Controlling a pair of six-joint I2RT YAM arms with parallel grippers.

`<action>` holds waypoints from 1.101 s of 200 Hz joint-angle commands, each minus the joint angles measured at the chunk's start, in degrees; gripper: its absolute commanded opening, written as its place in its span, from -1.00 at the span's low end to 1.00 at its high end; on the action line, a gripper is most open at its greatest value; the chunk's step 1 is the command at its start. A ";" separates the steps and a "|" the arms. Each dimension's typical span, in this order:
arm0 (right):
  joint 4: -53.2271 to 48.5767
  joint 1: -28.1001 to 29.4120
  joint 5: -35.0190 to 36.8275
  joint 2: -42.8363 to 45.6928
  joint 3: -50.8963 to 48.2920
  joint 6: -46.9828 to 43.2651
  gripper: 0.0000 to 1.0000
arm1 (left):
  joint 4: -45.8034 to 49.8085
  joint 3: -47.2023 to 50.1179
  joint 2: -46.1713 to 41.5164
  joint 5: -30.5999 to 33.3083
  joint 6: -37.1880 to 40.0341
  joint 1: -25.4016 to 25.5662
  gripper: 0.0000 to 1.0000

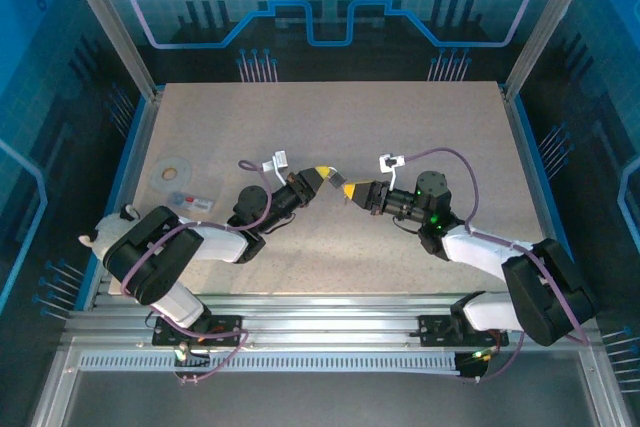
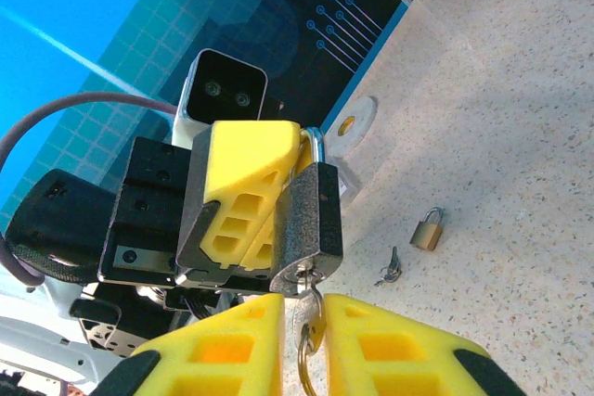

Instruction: Lock with the key

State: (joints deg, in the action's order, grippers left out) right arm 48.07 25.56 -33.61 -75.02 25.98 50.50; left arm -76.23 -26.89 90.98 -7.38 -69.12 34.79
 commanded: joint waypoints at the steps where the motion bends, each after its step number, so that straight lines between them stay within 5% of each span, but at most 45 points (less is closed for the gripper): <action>1: 2.20 0.98 -0.41 -0.25 1.80 -0.09 -0.72 | -4.09 0.18 0.03 0.17 0.02 0.55 -1.00; 108: 2.26 1.06 -0.40 -0.40 1.85 0.25 -1.00 | -4.04 0.25 -0.35 0.52 0.63 0.94 -1.00; 220: 5.53 1.55 -0.31 -1.57 1.01 3.14 -1.00 | -4.10 1.17 -3.27 5.27 2.91 1.36 -1.00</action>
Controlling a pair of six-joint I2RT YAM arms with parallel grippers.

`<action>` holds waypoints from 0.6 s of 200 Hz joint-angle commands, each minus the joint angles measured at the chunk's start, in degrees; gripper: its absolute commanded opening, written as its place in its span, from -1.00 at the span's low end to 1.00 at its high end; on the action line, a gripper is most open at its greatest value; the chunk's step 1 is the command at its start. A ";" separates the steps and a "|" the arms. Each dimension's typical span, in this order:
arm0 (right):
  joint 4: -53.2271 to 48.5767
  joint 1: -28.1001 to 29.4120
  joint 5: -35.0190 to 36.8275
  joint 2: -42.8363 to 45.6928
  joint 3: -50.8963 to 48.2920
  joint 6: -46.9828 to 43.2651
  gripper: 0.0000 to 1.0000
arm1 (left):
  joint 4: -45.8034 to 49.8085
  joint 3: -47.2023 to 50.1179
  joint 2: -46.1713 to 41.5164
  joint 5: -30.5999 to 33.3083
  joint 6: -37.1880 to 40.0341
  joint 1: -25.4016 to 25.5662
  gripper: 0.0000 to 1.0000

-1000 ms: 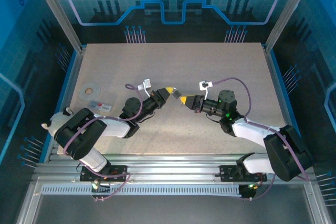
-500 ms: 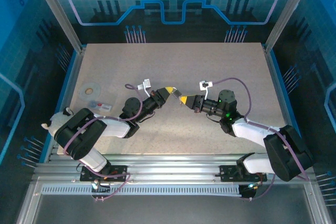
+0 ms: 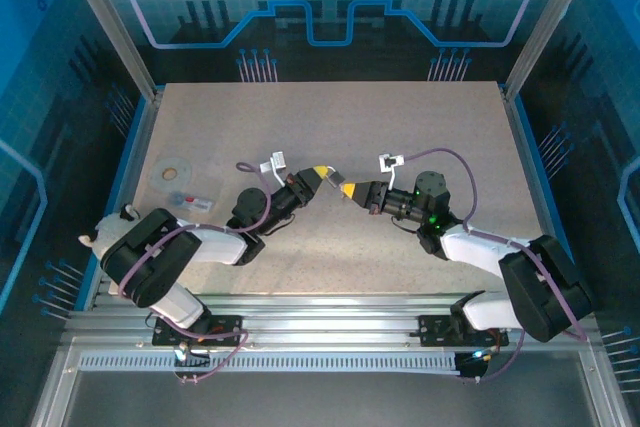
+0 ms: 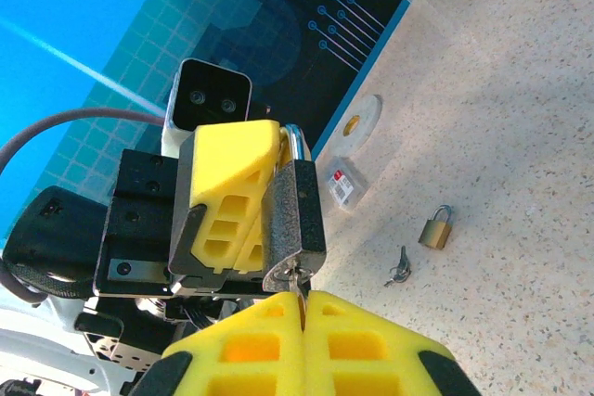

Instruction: Lock with the key

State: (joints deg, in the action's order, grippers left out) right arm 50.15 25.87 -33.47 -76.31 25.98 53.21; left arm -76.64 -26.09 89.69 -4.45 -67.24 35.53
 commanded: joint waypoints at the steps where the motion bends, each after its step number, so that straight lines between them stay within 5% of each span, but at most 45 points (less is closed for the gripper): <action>1: 3.55 1.27 -0.45 -0.31 1.01 0.46 -1.00 | -3.69 0.39 -1.98 2.43 1.04 0.60 -1.00; 120: 6.19 2.58 -0.58 -2.45 0.84 2.34 -1.00 | -3.66 -0.41 -3.05 8.14 -0.74 -1.43 -1.00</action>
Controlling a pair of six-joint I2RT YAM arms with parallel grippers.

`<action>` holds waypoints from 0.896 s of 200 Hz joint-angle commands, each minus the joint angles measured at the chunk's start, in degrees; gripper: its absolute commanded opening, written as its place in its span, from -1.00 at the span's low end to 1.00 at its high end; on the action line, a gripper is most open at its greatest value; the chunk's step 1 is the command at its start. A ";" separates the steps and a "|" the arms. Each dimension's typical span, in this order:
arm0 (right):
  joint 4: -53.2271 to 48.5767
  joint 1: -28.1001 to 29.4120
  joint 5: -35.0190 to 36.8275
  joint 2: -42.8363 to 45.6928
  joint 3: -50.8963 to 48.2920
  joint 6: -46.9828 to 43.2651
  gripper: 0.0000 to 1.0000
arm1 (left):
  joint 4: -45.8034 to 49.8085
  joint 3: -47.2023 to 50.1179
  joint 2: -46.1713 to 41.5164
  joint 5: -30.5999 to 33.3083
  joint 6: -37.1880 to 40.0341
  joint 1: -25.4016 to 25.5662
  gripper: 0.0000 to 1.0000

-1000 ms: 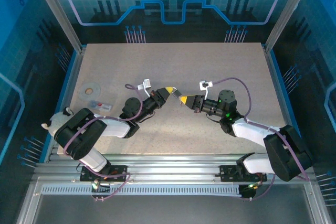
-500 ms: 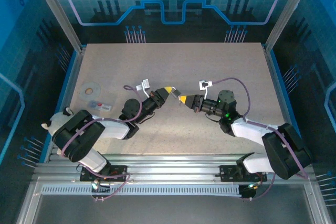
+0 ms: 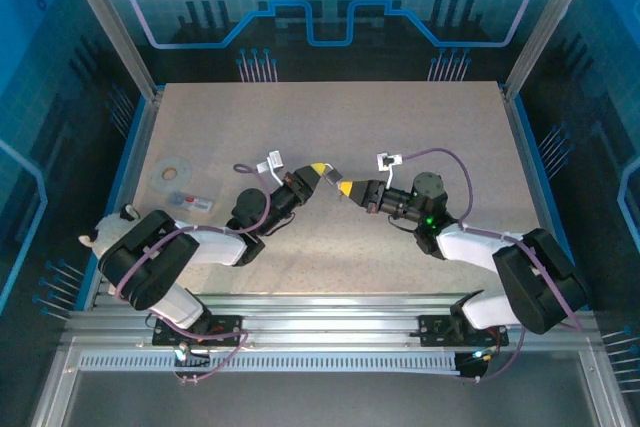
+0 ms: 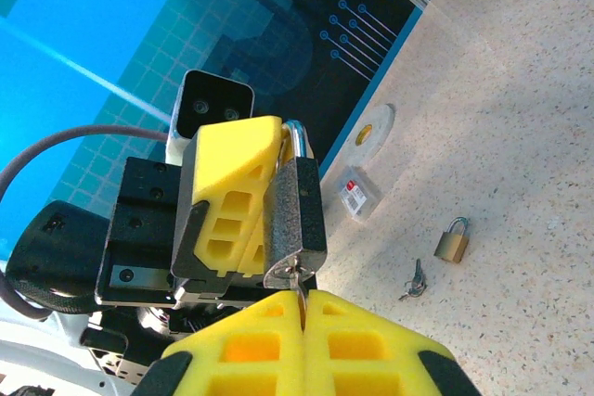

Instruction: Lock with the key

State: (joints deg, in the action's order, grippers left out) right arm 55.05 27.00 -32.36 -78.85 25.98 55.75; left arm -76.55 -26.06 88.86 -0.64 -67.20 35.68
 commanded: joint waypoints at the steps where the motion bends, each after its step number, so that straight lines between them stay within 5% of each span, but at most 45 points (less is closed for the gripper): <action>1: 1.29 1.46 -1.72 0.05 0.84 -0.20 -1.00 | -3.76 -0.45 -2.25 4.34 -0.85 -1.58 -1.00; 179: -0.15 1.56 -2.27 0.70 1.09 -0.69 -1.00 | -3.78 -0.22 -1.25 3.63 -2.00 -5.01 -1.00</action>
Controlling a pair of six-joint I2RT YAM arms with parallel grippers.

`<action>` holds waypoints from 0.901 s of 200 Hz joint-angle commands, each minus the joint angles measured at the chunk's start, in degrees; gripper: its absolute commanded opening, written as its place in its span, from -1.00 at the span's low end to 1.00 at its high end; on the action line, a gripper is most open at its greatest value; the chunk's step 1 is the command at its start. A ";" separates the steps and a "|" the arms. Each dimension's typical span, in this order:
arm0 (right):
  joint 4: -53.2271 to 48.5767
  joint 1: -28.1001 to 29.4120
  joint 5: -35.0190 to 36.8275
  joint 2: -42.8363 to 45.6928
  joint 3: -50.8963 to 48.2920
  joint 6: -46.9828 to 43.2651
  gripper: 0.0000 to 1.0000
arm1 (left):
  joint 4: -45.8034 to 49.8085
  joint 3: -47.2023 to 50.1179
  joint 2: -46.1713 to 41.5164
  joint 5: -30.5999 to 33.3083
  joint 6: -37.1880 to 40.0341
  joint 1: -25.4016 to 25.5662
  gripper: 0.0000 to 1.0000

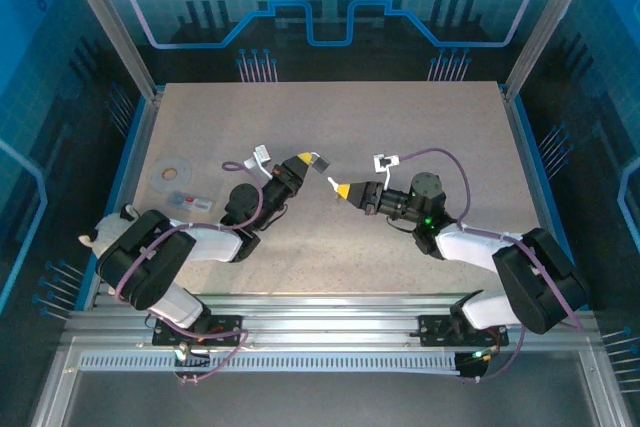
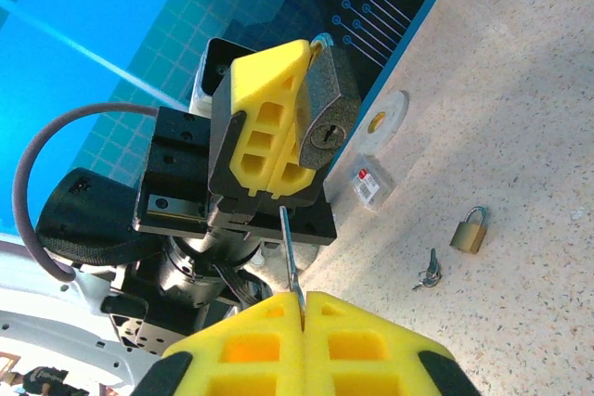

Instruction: Lock with the key

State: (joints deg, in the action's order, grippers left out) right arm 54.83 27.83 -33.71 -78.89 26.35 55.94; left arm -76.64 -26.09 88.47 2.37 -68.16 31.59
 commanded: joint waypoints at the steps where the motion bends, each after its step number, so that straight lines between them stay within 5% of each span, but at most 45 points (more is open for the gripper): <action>1: 0.00 0.73 -0.91 0.80 0.72 -0.91 -1.00 | -3.69 -0.15 -0.85 0.62 -1.02 -1.01 -1.00; 180: -11.10 -1.84 1.74 11.21 -0.07 -7.81 -1.00 | -0.83 0.29 5.05 -4.67 0.99 -2.55 -1.00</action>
State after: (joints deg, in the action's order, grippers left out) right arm 45.39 26.94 -32.99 -69.95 26.33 50.22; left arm -76.53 -25.98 92.97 -0.71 -68.03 29.41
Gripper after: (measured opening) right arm 0.040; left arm 0.038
